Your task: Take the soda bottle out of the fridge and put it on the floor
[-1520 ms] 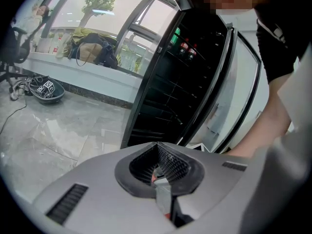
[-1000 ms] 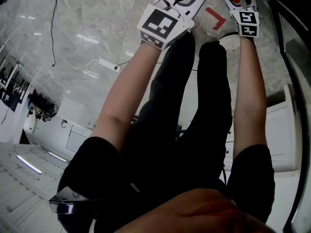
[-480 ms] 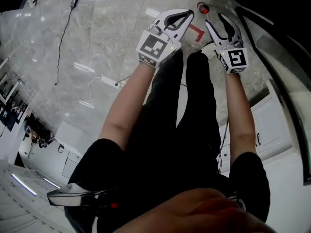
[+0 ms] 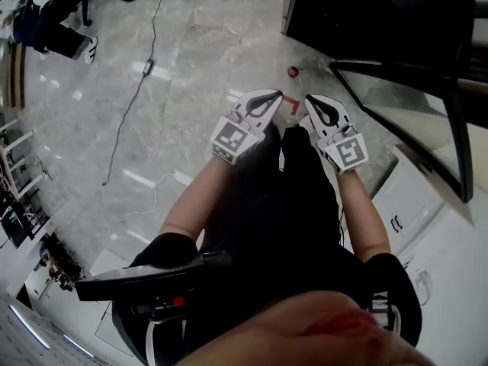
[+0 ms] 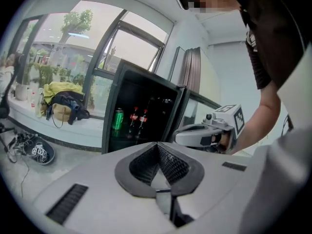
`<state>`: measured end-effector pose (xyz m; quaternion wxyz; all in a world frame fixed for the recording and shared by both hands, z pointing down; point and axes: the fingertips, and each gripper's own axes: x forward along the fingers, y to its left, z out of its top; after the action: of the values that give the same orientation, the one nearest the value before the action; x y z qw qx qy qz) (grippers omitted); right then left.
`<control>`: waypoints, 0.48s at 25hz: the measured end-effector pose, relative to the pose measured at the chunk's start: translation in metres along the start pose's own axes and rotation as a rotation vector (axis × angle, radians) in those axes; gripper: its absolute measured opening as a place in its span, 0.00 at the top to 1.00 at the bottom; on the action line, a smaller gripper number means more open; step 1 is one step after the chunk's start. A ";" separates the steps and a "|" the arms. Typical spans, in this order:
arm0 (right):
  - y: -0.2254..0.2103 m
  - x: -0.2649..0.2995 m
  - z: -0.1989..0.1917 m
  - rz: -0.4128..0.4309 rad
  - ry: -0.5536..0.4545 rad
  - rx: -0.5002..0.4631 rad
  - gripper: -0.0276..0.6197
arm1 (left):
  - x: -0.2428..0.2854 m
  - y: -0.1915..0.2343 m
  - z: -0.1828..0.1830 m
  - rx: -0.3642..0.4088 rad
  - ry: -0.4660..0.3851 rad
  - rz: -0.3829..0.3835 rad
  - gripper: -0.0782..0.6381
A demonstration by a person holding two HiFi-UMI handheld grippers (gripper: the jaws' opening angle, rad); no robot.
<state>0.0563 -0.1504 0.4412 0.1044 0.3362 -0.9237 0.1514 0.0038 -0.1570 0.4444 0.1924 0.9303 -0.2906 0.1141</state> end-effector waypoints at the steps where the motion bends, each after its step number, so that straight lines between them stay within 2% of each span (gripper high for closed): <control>1: 0.008 -0.009 0.019 0.001 -0.011 0.010 0.94 | -0.007 -0.012 0.016 0.010 -0.001 -0.020 0.89; 4: 0.035 -0.037 0.067 0.010 -0.027 0.040 0.94 | -0.030 -0.048 0.061 0.040 -0.023 -0.083 0.89; 7: 0.047 -0.059 0.112 -0.001 -0.043 0.028 0.94 | -0.044 -0.070 0.110 0.072 -0.073 -0.107 0.89; 12: 0.048 -0.087 0.171 -0.019 -0.168 0.031 0.94 | -0.052 -0.092 0.168 0.086 -0.130 -0.133 0.89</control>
<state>0.0748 -0.1239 0.2462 0.0226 0.3580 -0.9235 0.1359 0.0331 -0.1326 0.2494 0.1401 0.9604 -0.2350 0.0528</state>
